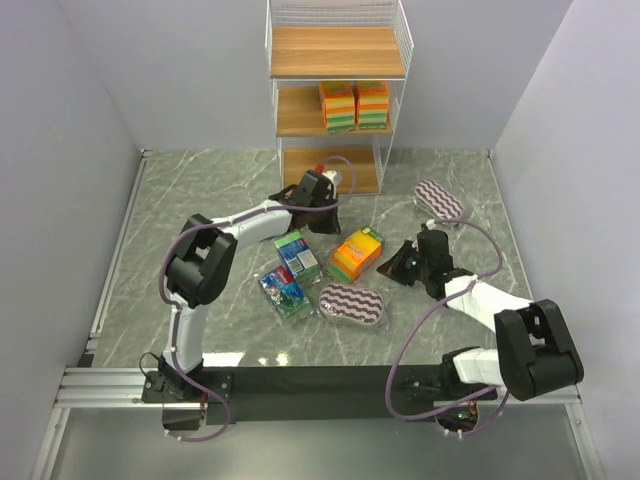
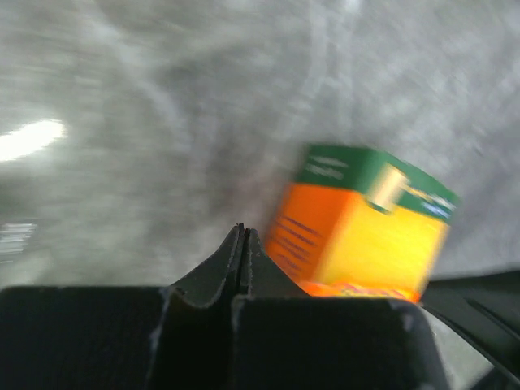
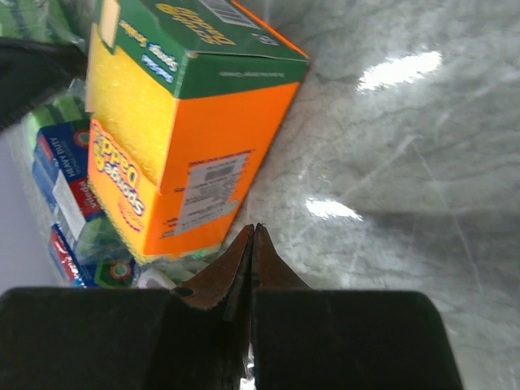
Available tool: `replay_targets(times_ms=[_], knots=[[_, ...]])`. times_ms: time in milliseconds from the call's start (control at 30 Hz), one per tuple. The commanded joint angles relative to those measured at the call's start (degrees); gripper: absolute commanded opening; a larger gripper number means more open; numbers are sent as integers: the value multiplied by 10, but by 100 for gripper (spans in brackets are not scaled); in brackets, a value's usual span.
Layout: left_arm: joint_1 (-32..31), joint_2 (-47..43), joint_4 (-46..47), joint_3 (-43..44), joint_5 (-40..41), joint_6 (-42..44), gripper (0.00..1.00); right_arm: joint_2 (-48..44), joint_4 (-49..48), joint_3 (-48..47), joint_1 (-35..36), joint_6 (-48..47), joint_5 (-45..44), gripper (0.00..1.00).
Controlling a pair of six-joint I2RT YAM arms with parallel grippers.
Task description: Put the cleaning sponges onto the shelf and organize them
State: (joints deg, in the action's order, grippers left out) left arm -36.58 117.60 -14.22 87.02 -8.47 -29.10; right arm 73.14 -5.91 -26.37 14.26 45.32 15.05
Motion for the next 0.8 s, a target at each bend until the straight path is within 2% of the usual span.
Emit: replay_targets(times_ms=[0, 133, 533, 767], knots=[[-20, -3, 34, 2, -67, 13, 0, 9, -46, -32, 3, 1, 29, 0], [-28, -5, 55, -7, -98, 6, 0, 26, -61, -36, 4, 5, 42, 0], [-28, 64, 32, 92, -126, 13, 0, 59, -89, -55, 6, 15, 48, 0], [16, 90, 59, 169, -127, 2, 0, 82, -83, -98, 6, 22, 19, 0]])
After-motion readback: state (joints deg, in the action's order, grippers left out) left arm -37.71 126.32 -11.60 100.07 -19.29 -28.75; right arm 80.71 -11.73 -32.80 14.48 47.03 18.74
